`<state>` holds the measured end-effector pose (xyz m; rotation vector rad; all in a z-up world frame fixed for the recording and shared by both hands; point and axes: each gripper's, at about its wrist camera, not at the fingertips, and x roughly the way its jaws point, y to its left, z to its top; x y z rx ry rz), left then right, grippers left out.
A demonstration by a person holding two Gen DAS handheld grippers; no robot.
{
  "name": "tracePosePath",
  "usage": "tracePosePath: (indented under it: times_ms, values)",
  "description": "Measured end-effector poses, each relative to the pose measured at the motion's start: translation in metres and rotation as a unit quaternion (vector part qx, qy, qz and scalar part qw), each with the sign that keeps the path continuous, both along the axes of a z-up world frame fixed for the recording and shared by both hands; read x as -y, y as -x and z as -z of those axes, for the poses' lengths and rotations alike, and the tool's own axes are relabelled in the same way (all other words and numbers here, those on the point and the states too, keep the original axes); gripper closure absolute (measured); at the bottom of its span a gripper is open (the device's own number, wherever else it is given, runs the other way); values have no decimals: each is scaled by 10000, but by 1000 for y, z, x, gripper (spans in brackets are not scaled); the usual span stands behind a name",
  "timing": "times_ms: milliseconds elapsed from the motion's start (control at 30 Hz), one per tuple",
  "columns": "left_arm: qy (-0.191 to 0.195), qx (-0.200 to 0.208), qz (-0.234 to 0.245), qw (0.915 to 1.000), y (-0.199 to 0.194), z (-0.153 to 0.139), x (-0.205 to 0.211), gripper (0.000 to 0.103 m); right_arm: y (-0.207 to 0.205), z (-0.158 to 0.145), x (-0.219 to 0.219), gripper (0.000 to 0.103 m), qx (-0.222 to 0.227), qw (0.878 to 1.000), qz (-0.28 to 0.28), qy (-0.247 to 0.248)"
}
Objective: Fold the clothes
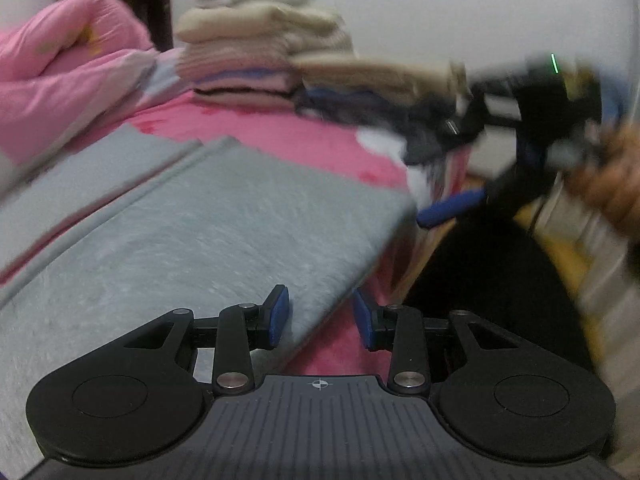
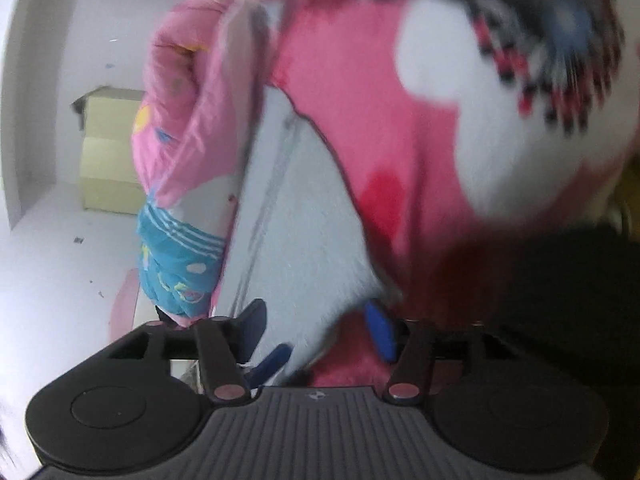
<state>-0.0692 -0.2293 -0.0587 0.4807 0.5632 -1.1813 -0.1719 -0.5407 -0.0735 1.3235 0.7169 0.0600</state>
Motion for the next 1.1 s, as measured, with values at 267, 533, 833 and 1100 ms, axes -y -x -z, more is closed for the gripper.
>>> tracePosePath:
  times_ms: [267,533,833,1100]
  values:
    - [-39,430,-213,9988,5,-2,12,81,-18,-6,-5,88,128,9990,227,358]
    - [-7,214,-9,9998,4,-5,8,75,-14,-56,-22,94,525,9725,154,2262]
    - [-42,957,6,9954,24,-3,31,72,6,-68,-10,97,839,9790,434,1806]
    - [689,-544,-468,9950,-23,-23,26,93,31,-49,23,94,796,9852,1082,1069]
